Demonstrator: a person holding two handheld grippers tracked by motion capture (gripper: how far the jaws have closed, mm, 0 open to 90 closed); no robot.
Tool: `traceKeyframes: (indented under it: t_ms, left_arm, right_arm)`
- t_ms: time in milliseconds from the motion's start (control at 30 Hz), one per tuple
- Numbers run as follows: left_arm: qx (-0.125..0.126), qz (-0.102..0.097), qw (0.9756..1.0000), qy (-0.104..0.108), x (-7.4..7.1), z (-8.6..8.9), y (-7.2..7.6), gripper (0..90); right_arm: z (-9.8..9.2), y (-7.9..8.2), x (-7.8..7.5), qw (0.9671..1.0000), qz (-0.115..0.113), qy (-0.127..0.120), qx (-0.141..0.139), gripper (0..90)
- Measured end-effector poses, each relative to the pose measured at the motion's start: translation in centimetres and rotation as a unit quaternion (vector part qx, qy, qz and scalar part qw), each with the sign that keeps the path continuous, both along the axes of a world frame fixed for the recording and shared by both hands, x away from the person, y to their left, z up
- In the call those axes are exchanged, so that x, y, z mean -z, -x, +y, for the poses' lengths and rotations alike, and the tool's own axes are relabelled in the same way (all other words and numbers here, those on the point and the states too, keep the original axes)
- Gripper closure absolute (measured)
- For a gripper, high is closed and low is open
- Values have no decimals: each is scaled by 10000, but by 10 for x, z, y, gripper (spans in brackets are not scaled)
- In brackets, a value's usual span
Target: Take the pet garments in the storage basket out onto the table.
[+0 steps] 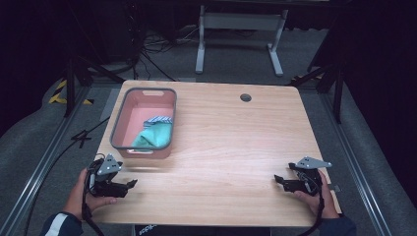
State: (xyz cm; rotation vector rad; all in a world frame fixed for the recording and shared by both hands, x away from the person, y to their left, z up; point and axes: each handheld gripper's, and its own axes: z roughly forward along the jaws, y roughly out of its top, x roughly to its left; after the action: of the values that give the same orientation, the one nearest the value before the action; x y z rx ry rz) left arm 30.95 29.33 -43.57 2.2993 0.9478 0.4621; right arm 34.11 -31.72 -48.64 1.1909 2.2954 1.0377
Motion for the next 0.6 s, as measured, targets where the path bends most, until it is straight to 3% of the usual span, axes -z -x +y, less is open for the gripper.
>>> traceKeyframes:
  t_ms: [200, 333, 600]
  left_arm:
    - [6, -239, 9997, -8, -19, 1, 2, 189]
    - [-147, -350, 9993, 0, -32, 1, 2, 189]
    - [-43, -607, 9981, 36, -66, -8, -5, 189]
  right_arm:
    - [0, 0, 0, 10000, 3, -14, 6, 210]
    - [0, 0, 0, 10000, 5, -27, 7, 210]
    - [0, 0, 0, 10000, 3, -30, 5, 210]
